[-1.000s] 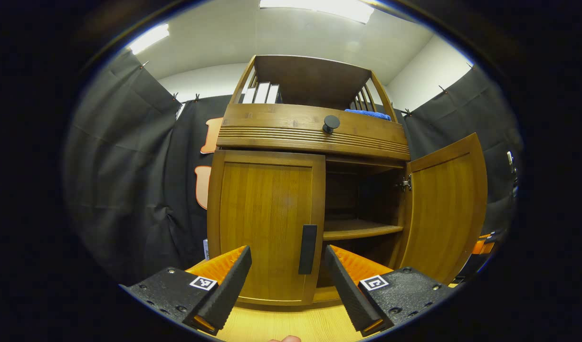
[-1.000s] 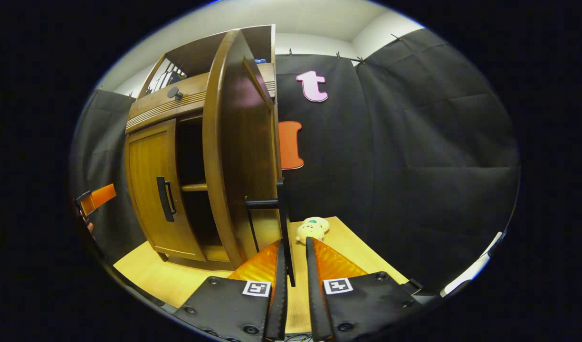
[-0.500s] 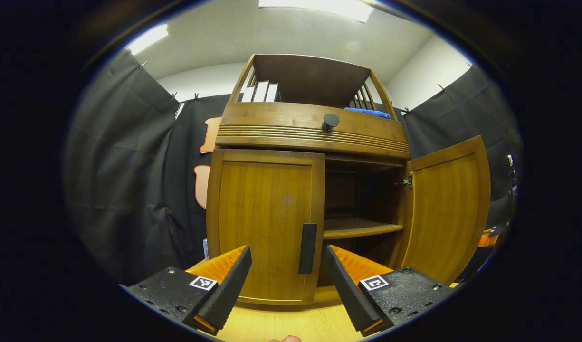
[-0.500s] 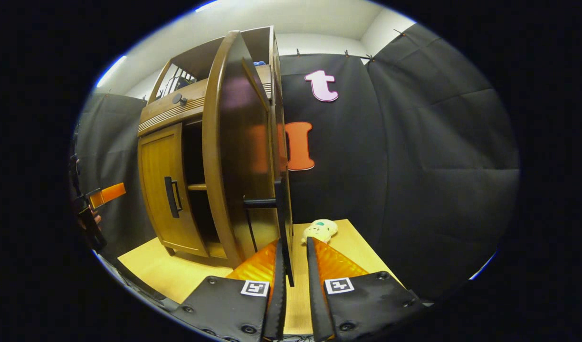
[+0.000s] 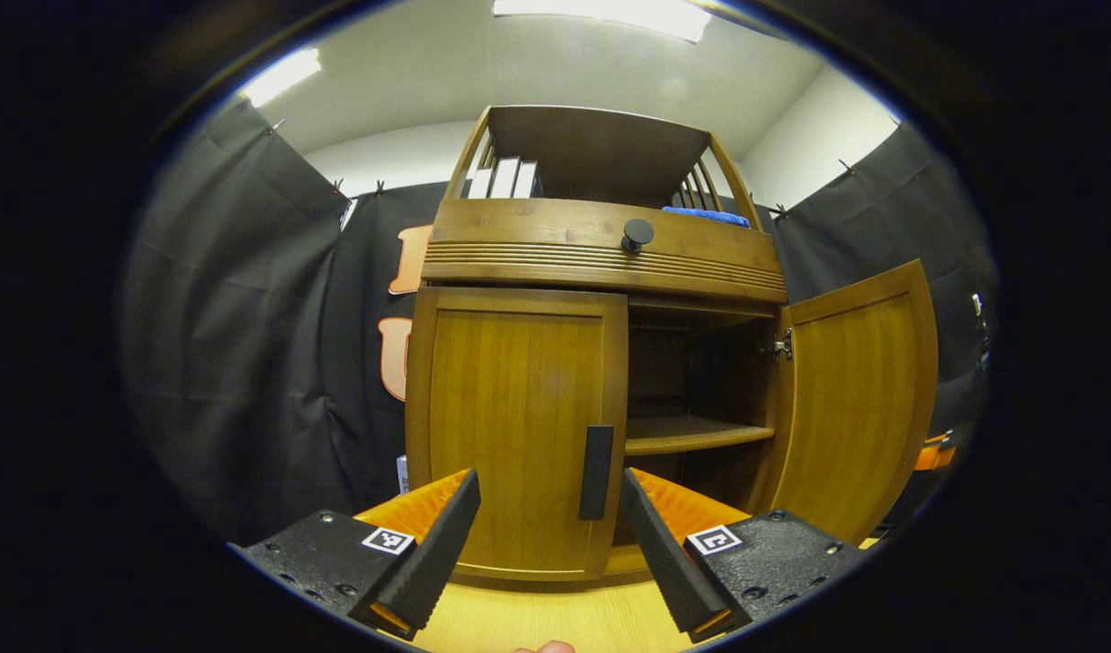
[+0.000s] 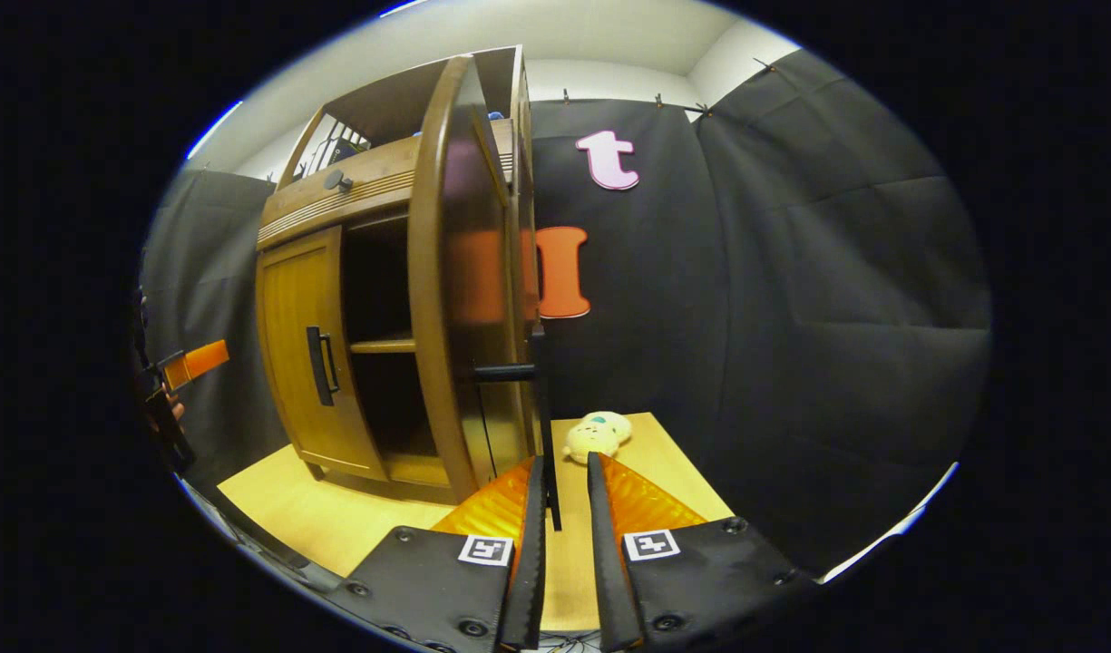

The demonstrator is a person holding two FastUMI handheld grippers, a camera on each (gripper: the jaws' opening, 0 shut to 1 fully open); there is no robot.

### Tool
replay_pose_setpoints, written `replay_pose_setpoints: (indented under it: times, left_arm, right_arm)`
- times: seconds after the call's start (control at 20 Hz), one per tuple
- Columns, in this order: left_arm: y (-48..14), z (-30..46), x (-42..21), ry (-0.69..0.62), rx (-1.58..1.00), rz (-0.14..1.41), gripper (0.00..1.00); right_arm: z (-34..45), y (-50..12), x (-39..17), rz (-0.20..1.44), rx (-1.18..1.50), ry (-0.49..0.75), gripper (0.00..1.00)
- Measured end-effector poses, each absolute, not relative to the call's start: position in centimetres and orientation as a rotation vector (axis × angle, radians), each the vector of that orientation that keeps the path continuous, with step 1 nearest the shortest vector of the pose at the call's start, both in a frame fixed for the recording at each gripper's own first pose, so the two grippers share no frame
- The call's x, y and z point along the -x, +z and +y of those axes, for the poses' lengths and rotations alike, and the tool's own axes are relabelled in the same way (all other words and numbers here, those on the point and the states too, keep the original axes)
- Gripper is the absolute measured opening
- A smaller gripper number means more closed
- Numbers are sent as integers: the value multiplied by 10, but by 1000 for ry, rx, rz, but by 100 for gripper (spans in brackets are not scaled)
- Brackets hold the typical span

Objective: Open the right door of the double-door shoe cabinet with the right hand, and open the left door with the left hand.

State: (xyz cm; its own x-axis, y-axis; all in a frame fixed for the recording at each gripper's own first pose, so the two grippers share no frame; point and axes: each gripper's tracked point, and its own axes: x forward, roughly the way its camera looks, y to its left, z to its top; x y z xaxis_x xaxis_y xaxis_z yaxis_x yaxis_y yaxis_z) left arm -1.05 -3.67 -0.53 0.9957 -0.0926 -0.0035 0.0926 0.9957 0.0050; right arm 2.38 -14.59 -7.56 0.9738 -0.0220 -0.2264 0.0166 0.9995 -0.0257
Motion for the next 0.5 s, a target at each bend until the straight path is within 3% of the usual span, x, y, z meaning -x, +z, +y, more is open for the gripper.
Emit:
replay_pose_setpoints:
  times: [0.05,0.25,0.3,0.35,0.45,0.5]
  left_arm:
    - [-5,-38,10,-97,-3,1,91]
    - [-7,-47,10,-123,16,12,92]
    - [-8,-48,9,-128,21,16,92]
    - [-8,-49,9,-130,26,21,92]
    - [-11,-46,7,-107,33,30,95]
    - [-12,-45,4,-97,36,31,91]
  right_arm:
    - [-155,-73,-18,221,12,-46,31]
    - [-156,-67,1,215,-29,-83,33]
    - [-152,-63,5,207,-19,-90,21]
    - [-144,-59,8,201,-8,-90,33]
    - [-125,-50,15,183,-12,-79,33]
    - [-110,-50,17,180,-38,-65,33]
